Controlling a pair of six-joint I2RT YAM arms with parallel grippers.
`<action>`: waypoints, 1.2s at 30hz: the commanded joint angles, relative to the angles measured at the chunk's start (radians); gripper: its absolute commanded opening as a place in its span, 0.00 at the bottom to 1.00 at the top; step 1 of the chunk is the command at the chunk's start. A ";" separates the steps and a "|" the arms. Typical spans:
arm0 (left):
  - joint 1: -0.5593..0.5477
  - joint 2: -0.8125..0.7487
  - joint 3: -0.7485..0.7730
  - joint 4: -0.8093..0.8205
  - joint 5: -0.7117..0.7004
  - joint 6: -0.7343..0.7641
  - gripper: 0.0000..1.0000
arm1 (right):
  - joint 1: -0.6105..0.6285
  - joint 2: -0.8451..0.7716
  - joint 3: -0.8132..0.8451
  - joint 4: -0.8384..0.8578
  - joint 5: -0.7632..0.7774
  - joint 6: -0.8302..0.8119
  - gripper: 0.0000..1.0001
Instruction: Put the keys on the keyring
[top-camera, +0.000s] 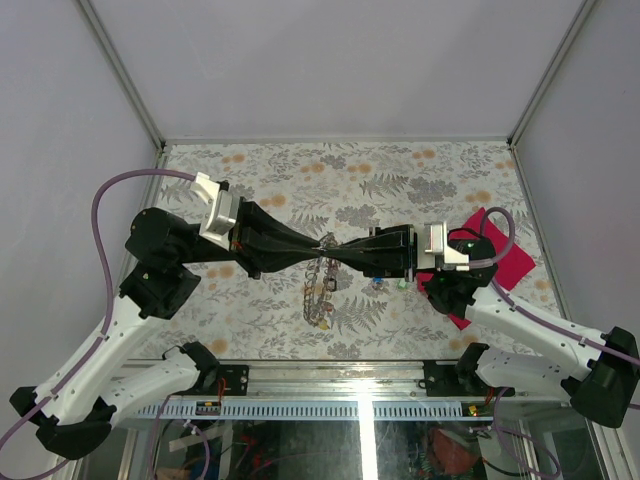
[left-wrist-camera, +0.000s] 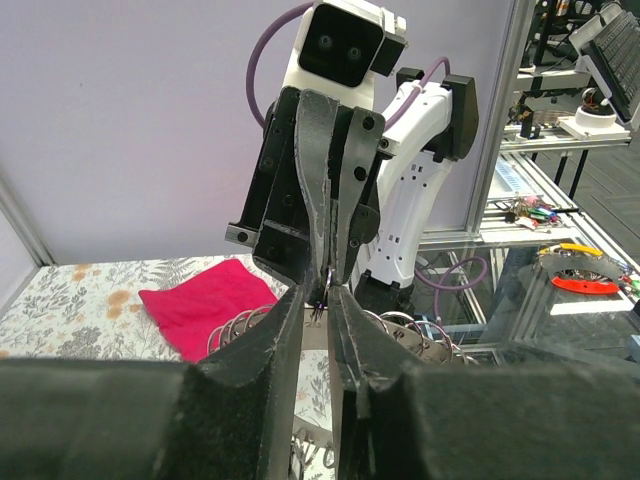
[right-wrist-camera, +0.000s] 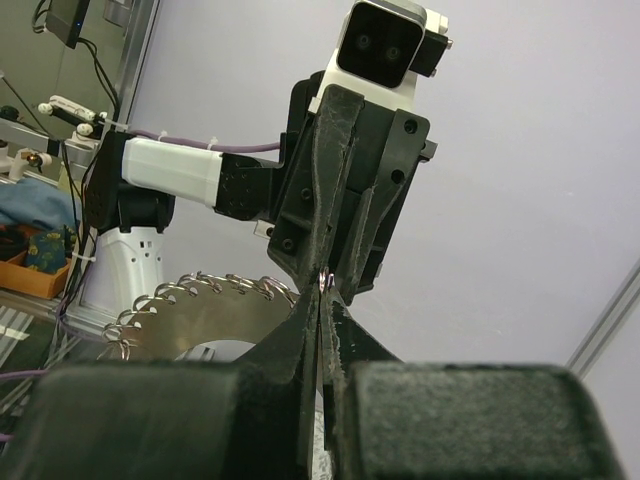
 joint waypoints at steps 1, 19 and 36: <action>-0.006 -0.002 -0.002 0.055 0.007 -0.011 0.16 | 0.020 -0.004 0.065 0.116 0.034 0.007 0.00; -0.015 0.000 0.018 -0.017 -0.057 -0.030 0.00 | 0.028 -0.022 0.062 0.061 0.065 -0.025 0.07; -0.016 0.011 0.062 -0.234 -0.303 0.035 0.00 | 0.028 -0.319 0.039 -0.825 0.487 -0.172 0.37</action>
